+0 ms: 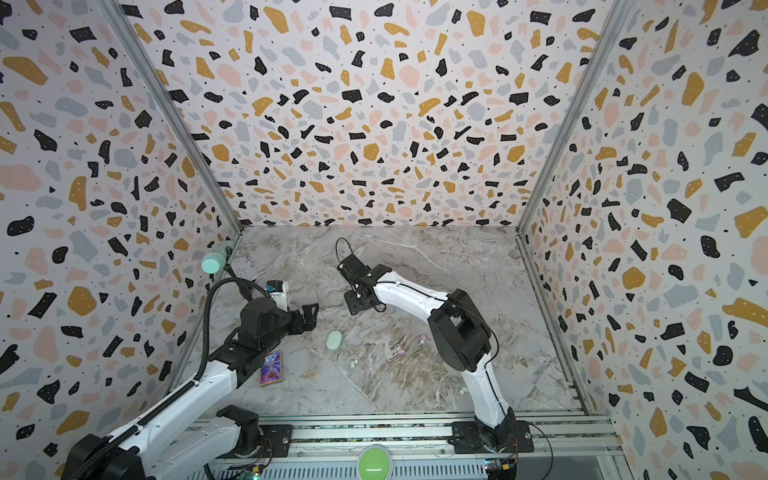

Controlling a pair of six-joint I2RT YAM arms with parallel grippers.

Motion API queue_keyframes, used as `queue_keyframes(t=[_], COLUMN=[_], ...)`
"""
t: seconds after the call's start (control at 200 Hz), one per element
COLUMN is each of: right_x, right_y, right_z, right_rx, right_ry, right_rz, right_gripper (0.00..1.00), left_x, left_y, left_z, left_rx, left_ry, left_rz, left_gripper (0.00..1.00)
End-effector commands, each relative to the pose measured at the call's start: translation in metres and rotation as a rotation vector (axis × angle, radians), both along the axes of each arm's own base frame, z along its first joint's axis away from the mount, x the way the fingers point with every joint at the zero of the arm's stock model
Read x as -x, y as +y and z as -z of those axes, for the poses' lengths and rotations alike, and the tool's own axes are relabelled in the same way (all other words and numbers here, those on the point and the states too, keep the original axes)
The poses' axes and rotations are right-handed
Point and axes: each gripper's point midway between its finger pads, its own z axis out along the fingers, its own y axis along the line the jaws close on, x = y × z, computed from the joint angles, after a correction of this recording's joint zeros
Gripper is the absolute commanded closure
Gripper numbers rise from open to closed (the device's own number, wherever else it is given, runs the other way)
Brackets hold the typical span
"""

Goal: Insert the wireless bluetooth earbuds into the charging case
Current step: 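Close the right gripper on the pink case and lift it, then carry the pink case toward the left gripper while the left gripper approaches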

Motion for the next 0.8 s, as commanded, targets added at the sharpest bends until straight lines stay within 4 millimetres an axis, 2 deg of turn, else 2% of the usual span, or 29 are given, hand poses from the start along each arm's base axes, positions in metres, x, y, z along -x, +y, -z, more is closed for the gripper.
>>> queue_keyframes(t=[0.0, 0.155, 0.215, 0.235, 0.536, 0.796], right_x=[0.006, 0.022, 0.029, 0.031, 0.056, 0.078], right_y=[-0.018, -0.049, -0.061, -0.064, -0.118, -0.138], right_z=[-0.029, -0.040, -0.045, -0.047, -0.072, -0.090], right_rx=[-0.047, -0.051, -0.053, -0.056, -0.072, -0.108], right_ry=[-0.019, -0.008, -0.003, -0.002, 0.007, 0.019], right_rz=[0.030, 0.056, 0.068, 0.070, 0.129, 0.142], right_gripper=[0.40, 0.40, 0.40, 0.40, 0.40, 0.41], left_x=[-0.006, 0.003, 0.008, 0.007, 0.036, 0.063], left_y=[-0.017, -0.056, -0.071, -0.078, -0.159, -0.211], left_z=[-0.026, -0.040, -0.038, -0.044, -0.041, -0.052], left_rx=[-0.008, -0.024, -0.046, -0.041, -0.056, -0.029], left_ry=[-0.106, -0.196, -0.208, -0.235, -0.346, -0.500], left_rz=[0.048, 0.171, 0.223, 0.239, 0.572, 0.817], left_gripper=[0.00, 0.00, 0.00, 0.00, 0.00, 0.00])
